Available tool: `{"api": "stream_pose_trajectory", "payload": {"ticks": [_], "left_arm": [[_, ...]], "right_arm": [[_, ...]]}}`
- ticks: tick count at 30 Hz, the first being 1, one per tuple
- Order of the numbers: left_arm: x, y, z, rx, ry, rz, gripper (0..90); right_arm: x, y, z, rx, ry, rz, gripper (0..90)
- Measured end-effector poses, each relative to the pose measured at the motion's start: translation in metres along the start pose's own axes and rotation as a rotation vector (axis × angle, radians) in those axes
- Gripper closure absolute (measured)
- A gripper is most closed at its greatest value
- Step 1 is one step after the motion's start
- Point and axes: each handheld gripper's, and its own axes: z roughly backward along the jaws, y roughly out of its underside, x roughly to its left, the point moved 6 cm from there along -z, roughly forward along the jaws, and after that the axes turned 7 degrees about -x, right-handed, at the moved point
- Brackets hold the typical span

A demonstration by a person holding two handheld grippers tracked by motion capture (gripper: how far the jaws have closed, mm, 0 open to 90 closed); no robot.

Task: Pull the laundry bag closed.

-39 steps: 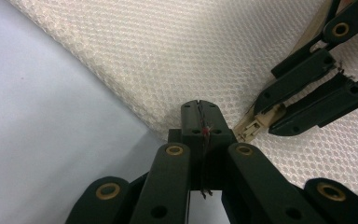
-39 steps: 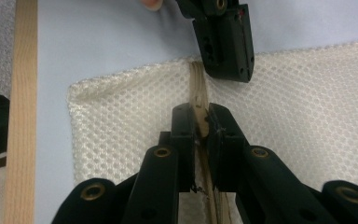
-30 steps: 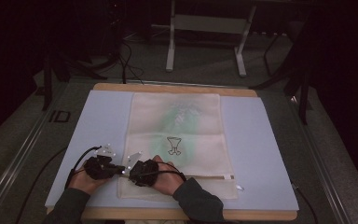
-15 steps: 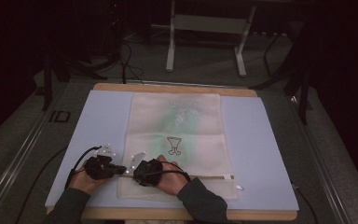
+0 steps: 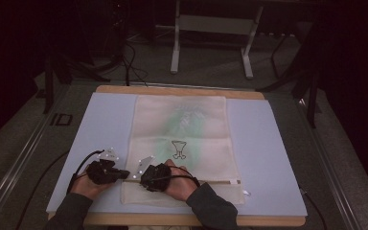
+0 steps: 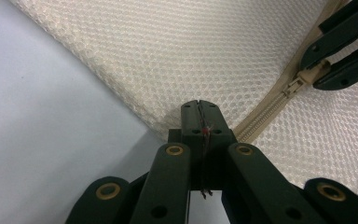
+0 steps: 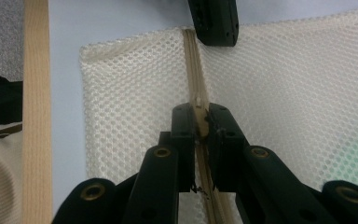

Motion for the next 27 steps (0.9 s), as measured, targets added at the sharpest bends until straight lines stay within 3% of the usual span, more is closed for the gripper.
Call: {"api": "stream_pose_trajectory", "payload": {"ticks": [27], "left_arm": [[0.0, 0.0, 0.0, 0.003, -0.002, -0.003, 90.0]], "right_arm": [[-0.001, 0.014, 0.013, 0.007, 0.0, -0.015, 81.8]]}}
